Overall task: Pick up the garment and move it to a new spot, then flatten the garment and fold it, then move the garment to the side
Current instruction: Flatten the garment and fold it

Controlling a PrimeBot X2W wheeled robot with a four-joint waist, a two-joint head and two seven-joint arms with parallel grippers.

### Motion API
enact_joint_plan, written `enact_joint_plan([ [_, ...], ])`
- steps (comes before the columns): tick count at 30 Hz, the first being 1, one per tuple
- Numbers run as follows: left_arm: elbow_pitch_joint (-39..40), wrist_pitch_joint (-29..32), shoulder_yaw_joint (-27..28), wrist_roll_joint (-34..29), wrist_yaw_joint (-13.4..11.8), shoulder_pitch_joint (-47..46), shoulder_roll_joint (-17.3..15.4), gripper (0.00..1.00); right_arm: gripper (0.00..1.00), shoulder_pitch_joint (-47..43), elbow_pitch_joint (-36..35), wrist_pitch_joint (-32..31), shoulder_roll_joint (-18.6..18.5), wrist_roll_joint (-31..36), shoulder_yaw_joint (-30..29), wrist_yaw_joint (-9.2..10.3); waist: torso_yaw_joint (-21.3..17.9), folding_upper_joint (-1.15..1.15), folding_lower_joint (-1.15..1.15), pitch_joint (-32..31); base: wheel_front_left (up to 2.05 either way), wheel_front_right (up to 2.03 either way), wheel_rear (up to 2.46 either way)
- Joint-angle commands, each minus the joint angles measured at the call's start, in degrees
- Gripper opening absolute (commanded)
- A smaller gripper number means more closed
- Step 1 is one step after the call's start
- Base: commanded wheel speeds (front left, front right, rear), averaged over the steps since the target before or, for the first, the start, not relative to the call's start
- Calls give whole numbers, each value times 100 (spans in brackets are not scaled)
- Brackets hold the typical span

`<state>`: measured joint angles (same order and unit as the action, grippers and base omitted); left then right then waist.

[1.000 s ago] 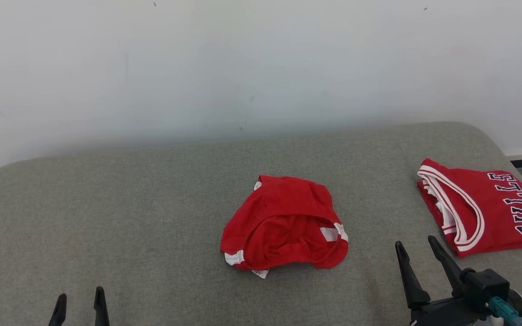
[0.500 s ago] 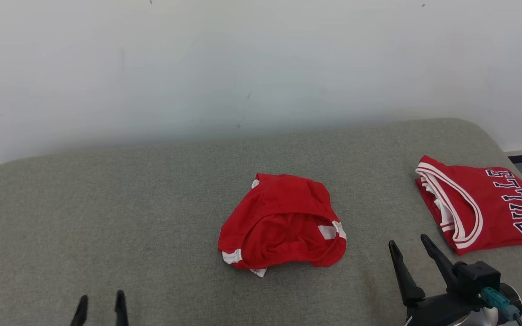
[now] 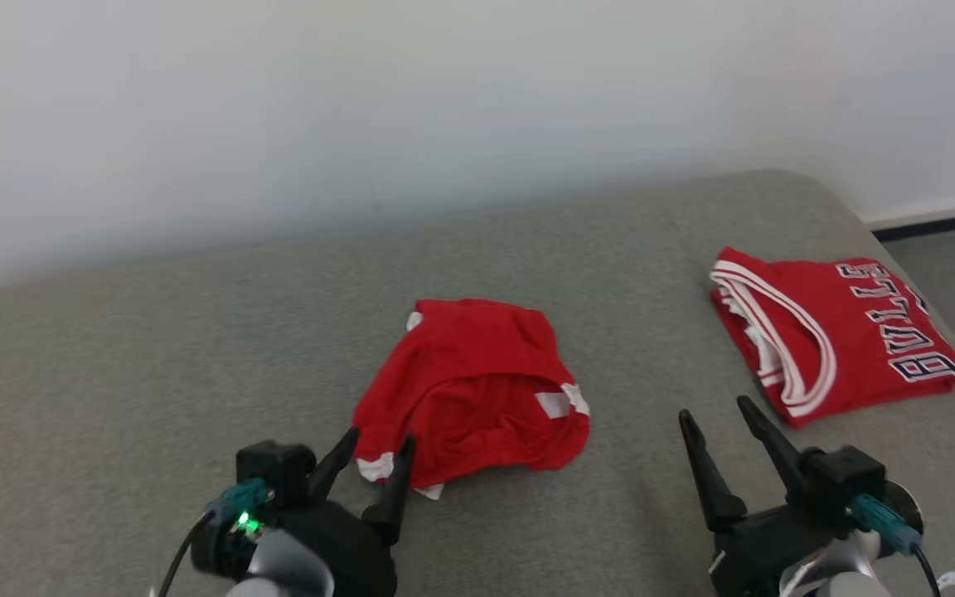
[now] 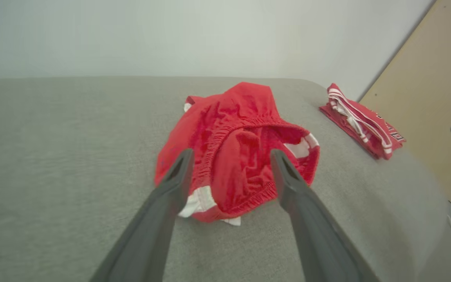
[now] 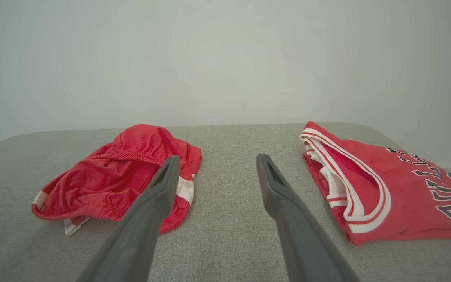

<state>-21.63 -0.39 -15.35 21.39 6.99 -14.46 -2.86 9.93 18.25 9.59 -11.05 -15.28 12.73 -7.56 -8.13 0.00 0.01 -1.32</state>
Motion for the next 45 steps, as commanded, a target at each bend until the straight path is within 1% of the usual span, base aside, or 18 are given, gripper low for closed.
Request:
enact_joint_plan([
  [1,-80,59,-78,179,-39,-195,-6,100,100,70,4,14,11,-5,44,17,-466,0,-1,236,0,0,0],
  [2,-169,138,-167,448,-77,-310,-7,100,100,113,15,27,23,-26,97,17,-605,0,-1,285,0,0,0],
  [4,-314,243,-409,741,-184,-600,-3,100,100,164,43,53,35,-62,154,17,-836,0,-1,372,0,0,0],
  [5,-408,297,-491,934,-278,-709,-8,100,100,194,49,70,50,-76,201,17,-961,0,-1,425,0,0,0],
  [9,-757,426,-781,1360,-576,-1173,-15,100,100,324,101,160,89,-99,266,17,-1420,0,-1,652,0,0,0],
  [11,-982,502,-894,1491,-730,-1373,-15,100,100,368,147,204,115,-106,286,17,-1638,0,-1,756,0,0,0],
  [13,-1164,512,-967,1609,-824,-1545,-15,100,100,427,184,255,152,-115,305,17,-1828,0,-1,849,0,0,0],
  [17,-1572,531,-1134,1513,-995,-1795,-19,100,100,505,267,352,195,-141,283,17,-2131,0,-1,1011,0,0,0],
  [21,-1866,539,-1240,1404,-1088,-1936,-31,100,100,489,310,416,216,-123,180,17,-2203,0,-1,1098,0,0,0],
  [23,-2041,466,-1235,1332,-1200,-1987,-44,100,100,445,331,442,231,-101,128,16,-2208,0,-1,1118,0,0,0],
  [29,-2315,40,-980,1455,-1459,-2126,-41,100,100,397,389,492,280,-44,84,17,-2200,0,-1,1083,0,0,0],
  [31,-2402,-14,-950,1470,-1453,-2153,-64,100,100,449,408,502,294,-34,142,16,-2192,0,-1,1045,0,0,0],
  [33,-2487,52,-986,1507,-1367,-2162,-57,100,100,506,430,503,287,-44,202,17,-2184,0,-1,1000,0,0,0],
  [34,-2499,54,-991,1553,-1302,-2167,-52,68,100,524,439,506,280,-49,230,17,-2179,0,-1,977,0,0,0],
  [35,-2498,15,-993,1590,-1227,-2167,-48,21,100,537,449,510,272,-49,257,17,-2172,0,-1,948,0,0,0],
  [36,-2502,-8,-1020,1601,-1163,-2161,-43,0,100,541,461,509,267,-51,276,17,-2167,0,-1,923,0,0,0],
  [43,-2181,-617,-1106,1782,-807,-2452,-11,0,100,522,533,506,167,-76,314,17,-2085,0,-1,731,0,0,0],
  [45,-2045,-738,-1141,1875,-631,-2632,-4,0,100,496,547,489,138,-74,316,17,-2071,0,-1,670,0,0,0],
])
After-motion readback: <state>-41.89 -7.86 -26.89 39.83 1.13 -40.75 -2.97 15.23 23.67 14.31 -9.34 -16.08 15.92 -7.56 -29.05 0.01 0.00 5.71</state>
